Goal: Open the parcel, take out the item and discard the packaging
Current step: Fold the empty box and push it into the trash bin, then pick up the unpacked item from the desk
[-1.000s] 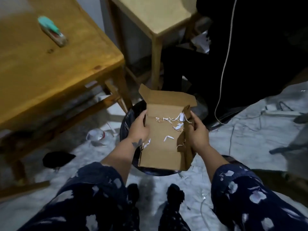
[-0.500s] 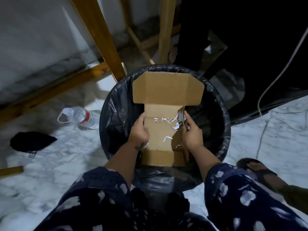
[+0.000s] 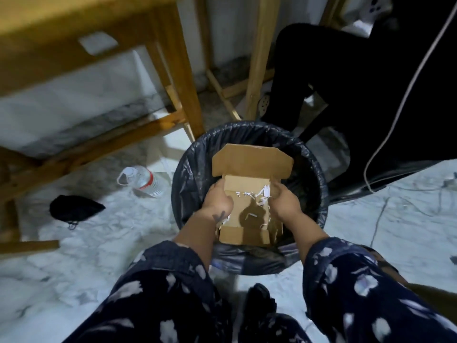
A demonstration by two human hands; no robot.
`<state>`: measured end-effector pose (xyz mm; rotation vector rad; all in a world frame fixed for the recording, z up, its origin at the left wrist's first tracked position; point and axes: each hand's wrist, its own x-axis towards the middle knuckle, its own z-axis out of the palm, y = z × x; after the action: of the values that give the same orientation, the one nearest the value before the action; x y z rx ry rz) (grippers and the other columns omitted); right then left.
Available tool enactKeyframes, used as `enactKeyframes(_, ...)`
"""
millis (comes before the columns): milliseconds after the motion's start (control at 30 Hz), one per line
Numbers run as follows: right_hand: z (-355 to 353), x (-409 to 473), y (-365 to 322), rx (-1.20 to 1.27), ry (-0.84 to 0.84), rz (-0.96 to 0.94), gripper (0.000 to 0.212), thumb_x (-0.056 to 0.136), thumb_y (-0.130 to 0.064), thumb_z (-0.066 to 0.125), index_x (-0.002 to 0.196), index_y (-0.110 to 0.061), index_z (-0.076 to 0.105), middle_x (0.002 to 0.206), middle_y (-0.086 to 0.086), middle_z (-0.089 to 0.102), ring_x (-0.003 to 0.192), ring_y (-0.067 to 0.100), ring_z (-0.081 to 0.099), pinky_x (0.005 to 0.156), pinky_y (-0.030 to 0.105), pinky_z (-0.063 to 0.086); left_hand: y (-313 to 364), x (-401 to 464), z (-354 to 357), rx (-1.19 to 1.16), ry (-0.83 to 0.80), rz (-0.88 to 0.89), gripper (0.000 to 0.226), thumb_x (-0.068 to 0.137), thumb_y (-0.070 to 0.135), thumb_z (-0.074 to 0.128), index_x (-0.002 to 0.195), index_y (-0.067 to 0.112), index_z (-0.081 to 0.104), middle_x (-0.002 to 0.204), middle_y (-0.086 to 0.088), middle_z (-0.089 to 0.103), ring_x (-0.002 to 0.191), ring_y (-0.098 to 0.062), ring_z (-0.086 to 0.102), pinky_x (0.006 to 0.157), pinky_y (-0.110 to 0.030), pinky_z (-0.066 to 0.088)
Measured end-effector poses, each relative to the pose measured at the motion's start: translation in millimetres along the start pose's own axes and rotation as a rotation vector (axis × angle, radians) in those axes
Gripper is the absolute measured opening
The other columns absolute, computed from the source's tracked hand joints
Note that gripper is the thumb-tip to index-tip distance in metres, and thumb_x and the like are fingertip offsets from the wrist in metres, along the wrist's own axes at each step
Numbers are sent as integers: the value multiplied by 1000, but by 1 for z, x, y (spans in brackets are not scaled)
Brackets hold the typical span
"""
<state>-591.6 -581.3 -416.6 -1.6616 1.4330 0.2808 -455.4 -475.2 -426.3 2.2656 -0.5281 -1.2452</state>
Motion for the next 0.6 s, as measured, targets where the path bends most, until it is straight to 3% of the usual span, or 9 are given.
enactKeyframes(133, -54, -75, -57, -47, -1, -90, 47, 94, -15, 49, 140, -18, 40, 124, 15, 60, 100, 28, 61, 73, 28, 44, 58, -76, -52, 11, 24, 35, 52, 97, 17, 47, 146, 20, 31, 147, -7, 41, 128, -27, 46, 96, -32, 43)
enactKeyframes(233, -91, -130, -102, -86, -29, -167, 44, 95, -13, 47, 139, -16, 41, 101, 12, 62, 65, 16, 56, 52, 22, 42, 98, -132, -97, 6, 64, 50, 49, 98, 17, 46, 146, 19, 33, 145, -7, 44, 121, -24, 52, 81, -25, 41)
enactKeyframes(267, -101, -145, -117, -105, -35, -190, 44, 95, -14, 46, 139, -16, 41, 99, 11, 61, 63, 16, 56, 48, 23, 40, 110, -150, -113, 6, 81, 65, 48, 98, 18, 46, 145, 18, 34, 143, -7, 46, 120, -24, 52, 80, -24, 40)
enactKeyframes(333, -117, -172, -151, -145, -33, -245, 43, 95, -15, 47, 137, -18, 43, 117, 13, 60, 88, 26, 63, 63, 29, 48, 128, -182, -144, -28, 129, 96, 45, 98, 18, 47, 142, 18, 39, 140, -8, 50, 121, -25, 53, 87, -25, 43)
enactKeyframes(400, -126, -193, -185, -159, -16, -307, 40, 95, -17, 48, 135, -18, 46, 134, 10, 53, 115, 28, 55, 81, 29, 43, 138, -207, -174, -99, 184, 106, 41, 97, 17, 48, 138, 18, 44, 136, -8, 54, 118, -25, 55, 94, -28, 45)
enactKeyframes(533, -127, -223, -255, -188, -5, -428, 38, 95, -22, 48, 133, -19, 49, 135, 7, 54, 121, 26, 52, 95, 33, 43, 145, -234, -241, -47, 266, 137, 38, 99, 19, 44, 137, 18, 45, 136, -7, 52, 117, -24, 53, 82, -26, 41)
enactKeyframes(600, -121, -234, -289, -192, 0, -484, 38, 95, -21, 47, 133, -19, 49, 133, 6, 54, 118, 26, 53, 93, 34, 44, 145, -238, -277, -46, 283, 146, 39, 99, 20, 44, 138, 18, 44, 137, -6, 50, 116, -23, 52, 82, -25, 39)
